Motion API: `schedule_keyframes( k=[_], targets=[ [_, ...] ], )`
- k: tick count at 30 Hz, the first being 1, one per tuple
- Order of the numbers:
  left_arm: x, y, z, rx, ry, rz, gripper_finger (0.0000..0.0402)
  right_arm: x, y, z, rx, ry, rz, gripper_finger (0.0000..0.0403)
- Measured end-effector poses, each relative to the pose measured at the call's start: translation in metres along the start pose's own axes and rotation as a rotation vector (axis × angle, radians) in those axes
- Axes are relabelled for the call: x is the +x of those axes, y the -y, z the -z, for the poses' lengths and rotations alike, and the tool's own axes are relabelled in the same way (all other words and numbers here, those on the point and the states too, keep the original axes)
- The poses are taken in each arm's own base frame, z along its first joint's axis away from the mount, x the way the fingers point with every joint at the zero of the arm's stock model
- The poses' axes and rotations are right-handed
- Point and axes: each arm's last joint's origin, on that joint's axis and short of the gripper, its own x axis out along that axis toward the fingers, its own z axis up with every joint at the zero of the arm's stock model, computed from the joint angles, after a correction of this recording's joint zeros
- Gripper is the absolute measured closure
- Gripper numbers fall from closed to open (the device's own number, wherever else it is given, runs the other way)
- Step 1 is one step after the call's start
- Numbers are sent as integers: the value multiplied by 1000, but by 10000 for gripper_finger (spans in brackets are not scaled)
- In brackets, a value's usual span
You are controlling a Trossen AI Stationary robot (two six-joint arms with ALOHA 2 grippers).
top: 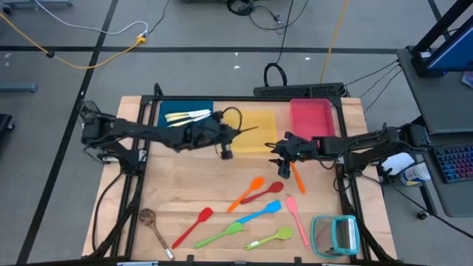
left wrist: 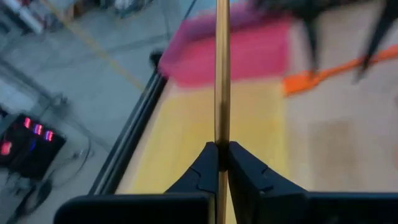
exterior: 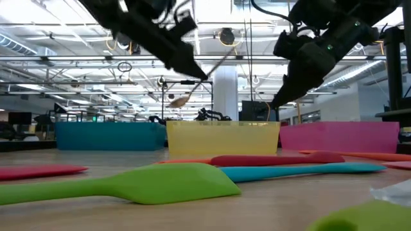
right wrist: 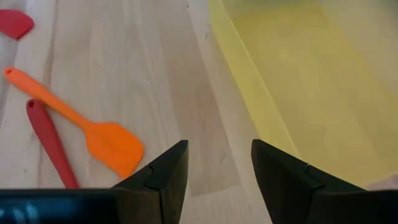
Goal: Pick & Place Kitchen Items
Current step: Put the gold spoon into the yellow bin
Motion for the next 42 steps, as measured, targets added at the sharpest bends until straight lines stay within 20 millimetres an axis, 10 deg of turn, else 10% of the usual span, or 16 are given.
schedule_keyframes(
  k=[14, 42],
  targets=[
    [75, -36, 75, 8, -120, 46, 378, 0, 3, -10, -8, 131, 114, 234],
    [90, -52, 109, 83, -222, 69, 362, -1, 2, -16, -19, 197, 105, 234]
  ],
)
